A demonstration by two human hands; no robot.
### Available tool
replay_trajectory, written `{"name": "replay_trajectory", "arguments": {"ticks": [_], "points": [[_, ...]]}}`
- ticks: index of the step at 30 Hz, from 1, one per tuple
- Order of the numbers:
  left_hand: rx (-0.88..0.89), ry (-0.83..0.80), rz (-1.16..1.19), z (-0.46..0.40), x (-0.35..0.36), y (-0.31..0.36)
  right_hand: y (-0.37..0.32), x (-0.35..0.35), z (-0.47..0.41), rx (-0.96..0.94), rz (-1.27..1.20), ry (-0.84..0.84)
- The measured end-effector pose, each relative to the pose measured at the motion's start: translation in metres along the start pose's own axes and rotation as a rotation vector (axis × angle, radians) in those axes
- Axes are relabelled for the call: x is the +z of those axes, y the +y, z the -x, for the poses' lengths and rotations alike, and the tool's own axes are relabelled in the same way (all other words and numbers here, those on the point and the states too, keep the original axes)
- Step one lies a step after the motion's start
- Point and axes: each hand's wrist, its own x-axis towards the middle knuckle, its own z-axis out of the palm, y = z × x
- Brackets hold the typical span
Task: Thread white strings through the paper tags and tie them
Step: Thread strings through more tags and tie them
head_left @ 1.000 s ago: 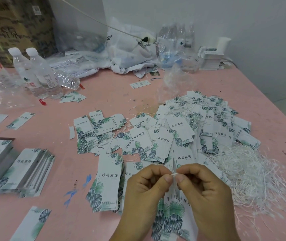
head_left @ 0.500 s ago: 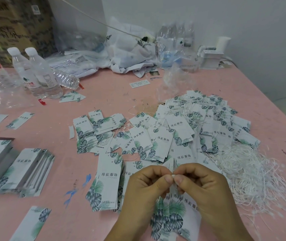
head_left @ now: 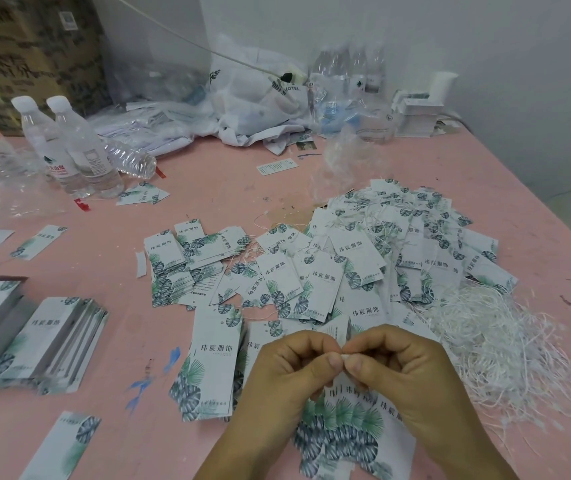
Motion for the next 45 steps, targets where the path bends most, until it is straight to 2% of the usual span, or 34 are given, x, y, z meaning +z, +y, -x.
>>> {"name": "replay_trajectory", "arguments": {"ticks": [3, 6, 11, 14, 18, 25, 30, 35, 38, 40, 45], "points": [[0.051, 0.037, 0.017, -0.001, 0.001, 0.0, 0.001, -0.005, -0.002, -0.04, -0.015, 0.099], [0.096, 0.045, 0.078, -0.002, 0.002, 0.001, 0.004, -0.013, -0.003, -0.08, 0.112, 0.215], [0.088, 0.007, 0.326, -0.003, 0.003, 0.004, 0.02, -0.005, -0.003, 0.013, 0.26, 0.023], [0.07, -0.027, 0.452, -0.003, 0.003, 0.01, 0.028, 0.0, -0.003, 0.024, 0.338, -0.02], [0.054, -0.053, 0.575, -0.001, 0.0, 0.017, 0.03, 0.005, -0.003, 0.025, 0.297, -0.082], [0.045, -0.22, 0.796, 0.001, -0.006, 0.019, 0.026, 0.007, -0.002, 0.047, 0.295, -0.131], [0.072, -0.155, 0.849, -0.002, -0.014, 0.014, 0.019, 0.007, -0.001, 0.077, 0.191, -0.165], [0.084, -0.005, 0.932, -0.009, -0.018, 0.015, 0.015, -0.005, -0.003, 0.234, 0.012, -0.238], [0.044, 0.168, 0.947, -0.012, -0.016, 0.012, 0.021, -0.008, -0.007, 0.297, -0.15, -0.151], [0.006, 0.274, 0.874, -0.015, -0.012, 0.008, 0.023, -0.005, -0.009, 0.298, -0.27, -0.089], [-0.077, 0.309, 0.459, -0.012, 0.012, -0.009, 0.025, 0.006, -0.011, 0.309, -0.453, 0.025]]}}
